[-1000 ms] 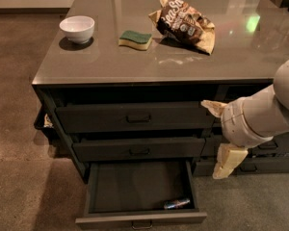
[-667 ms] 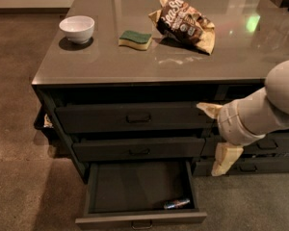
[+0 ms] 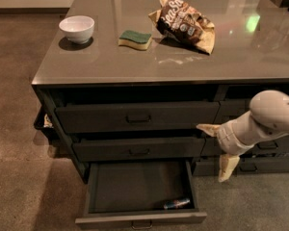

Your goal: Pick redbull can from bottom drawer and place on counter

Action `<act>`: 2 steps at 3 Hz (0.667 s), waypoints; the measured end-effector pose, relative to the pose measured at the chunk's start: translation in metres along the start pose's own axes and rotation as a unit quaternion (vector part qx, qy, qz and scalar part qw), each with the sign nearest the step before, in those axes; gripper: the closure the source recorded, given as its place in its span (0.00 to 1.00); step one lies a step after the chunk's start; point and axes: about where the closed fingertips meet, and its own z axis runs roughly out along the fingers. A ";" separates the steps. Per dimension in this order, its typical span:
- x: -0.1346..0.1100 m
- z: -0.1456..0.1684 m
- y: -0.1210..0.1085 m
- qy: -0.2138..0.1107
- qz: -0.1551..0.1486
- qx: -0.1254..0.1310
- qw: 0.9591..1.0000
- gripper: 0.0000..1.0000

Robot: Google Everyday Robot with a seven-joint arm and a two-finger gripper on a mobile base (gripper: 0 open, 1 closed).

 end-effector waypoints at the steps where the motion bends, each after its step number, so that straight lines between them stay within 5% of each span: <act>1: 0.046 0.049 0.009 -0.003 -0.044 -0.019 0.999 0.00; 2: 0.069 0.091 0.018 -0.007 -0.103 -0.019 0.994 0.00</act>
Offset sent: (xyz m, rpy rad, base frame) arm 0.0350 -0.0406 -0.1592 -0.0545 -0.1354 0.3046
